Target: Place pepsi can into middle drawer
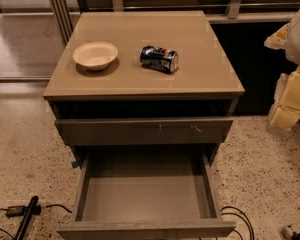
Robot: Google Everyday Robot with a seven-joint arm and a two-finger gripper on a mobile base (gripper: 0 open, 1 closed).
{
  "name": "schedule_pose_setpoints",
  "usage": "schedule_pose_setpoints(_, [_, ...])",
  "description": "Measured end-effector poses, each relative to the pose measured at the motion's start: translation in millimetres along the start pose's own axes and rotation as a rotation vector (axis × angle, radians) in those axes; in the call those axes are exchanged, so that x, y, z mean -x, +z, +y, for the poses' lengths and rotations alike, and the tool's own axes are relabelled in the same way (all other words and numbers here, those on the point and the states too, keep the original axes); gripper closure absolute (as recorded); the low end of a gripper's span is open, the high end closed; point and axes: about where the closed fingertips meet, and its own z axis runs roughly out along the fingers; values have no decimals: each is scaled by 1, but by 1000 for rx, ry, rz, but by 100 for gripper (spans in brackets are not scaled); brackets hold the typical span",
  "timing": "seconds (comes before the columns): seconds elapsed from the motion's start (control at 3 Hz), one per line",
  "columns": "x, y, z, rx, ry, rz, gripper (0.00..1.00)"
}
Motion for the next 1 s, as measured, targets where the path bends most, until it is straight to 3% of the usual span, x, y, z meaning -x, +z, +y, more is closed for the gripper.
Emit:
schedule_pose_setpoints(0.67, [8,2,-7,-10,-19,-35,0])
schedule_pose_setpoints(1.0, [34,13,-30,-19,-22,-128,0])
